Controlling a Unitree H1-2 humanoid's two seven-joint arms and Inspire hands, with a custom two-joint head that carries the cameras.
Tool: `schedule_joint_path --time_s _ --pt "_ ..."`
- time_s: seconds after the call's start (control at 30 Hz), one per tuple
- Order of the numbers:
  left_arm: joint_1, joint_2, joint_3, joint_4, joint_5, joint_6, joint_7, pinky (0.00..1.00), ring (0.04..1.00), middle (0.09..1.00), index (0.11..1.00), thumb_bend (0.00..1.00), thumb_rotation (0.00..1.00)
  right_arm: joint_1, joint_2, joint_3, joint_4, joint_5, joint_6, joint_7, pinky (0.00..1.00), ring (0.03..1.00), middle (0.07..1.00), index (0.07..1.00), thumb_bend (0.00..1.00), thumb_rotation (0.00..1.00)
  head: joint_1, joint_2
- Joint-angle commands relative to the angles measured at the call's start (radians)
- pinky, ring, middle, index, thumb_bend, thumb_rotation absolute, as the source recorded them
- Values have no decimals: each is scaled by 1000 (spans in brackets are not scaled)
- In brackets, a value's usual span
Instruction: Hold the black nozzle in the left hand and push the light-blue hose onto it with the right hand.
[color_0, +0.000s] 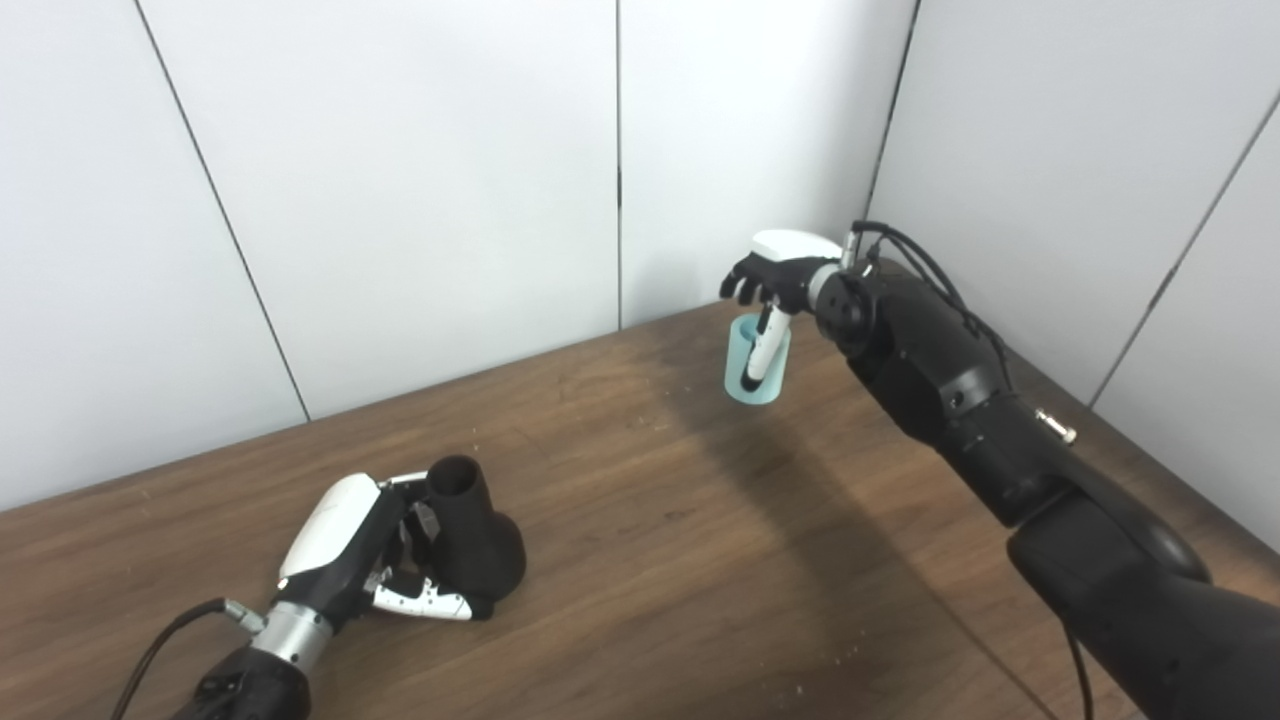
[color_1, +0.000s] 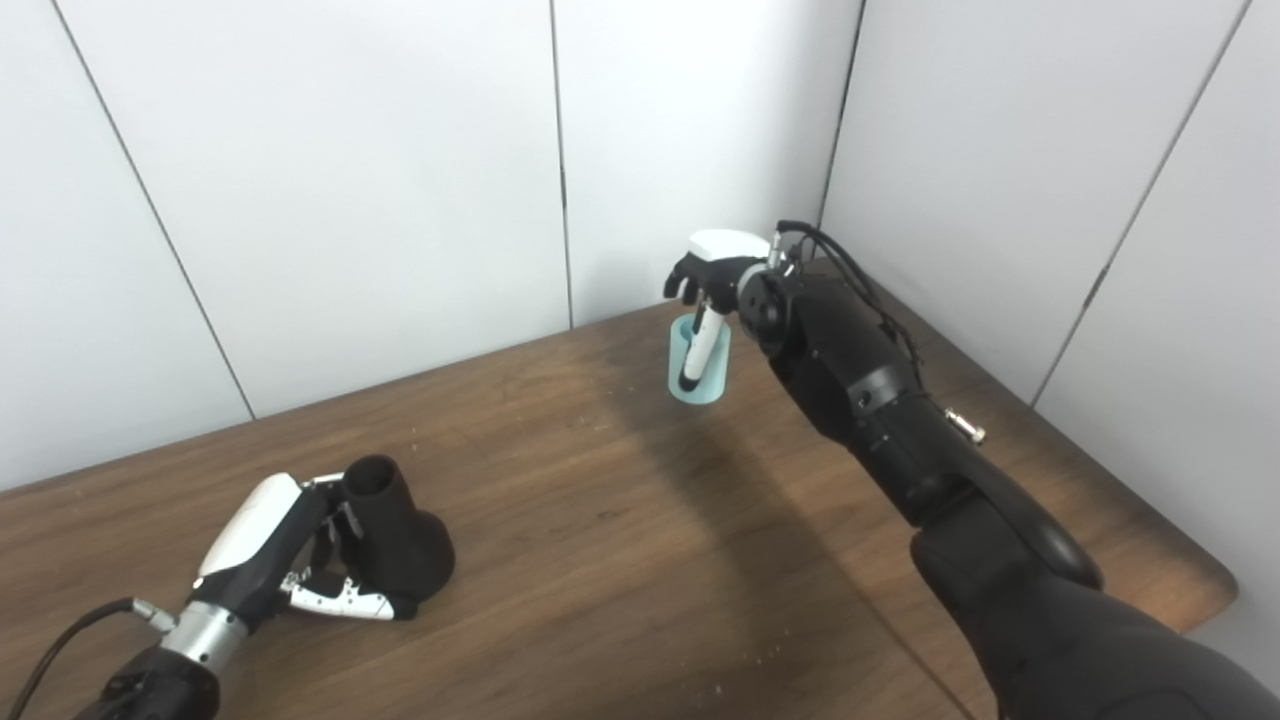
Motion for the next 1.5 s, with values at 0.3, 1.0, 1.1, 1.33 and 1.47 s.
schedule_joint_path --time_s 0.3,1.0,1.1,1.33,1.47 --pt "79 72 -5 32 45 121 -105 422 510 487 481 527 0 -25 -24 13 -2 4 -47 -139 580 633 651 687 802 46 3 11" --pt "84 85 -9 27 42 114 -125 439 513 474 486 527 0 -5 -55 25 -23 30 24 -45 600 686 692 692 798 62 -4 25" --pt "85 85 -10 22 43 120 -129 427 499 466 489 527 0 0 -61 22 -37 35 40 -25 621 706 709 697 797 61 -5 27" --pt "84 85 -10 17 43 130 -139 380 465 456 490 528 0 5 -60 6 -34 59 53 -35 634 713 720 707 787 41 -5 30" --pt "86 86 -10 12 44 134 -143 379 469 459 490 528 0 20 -50 -11 -41 59 20 -140 524 552 543 658 647 12 -1 37"
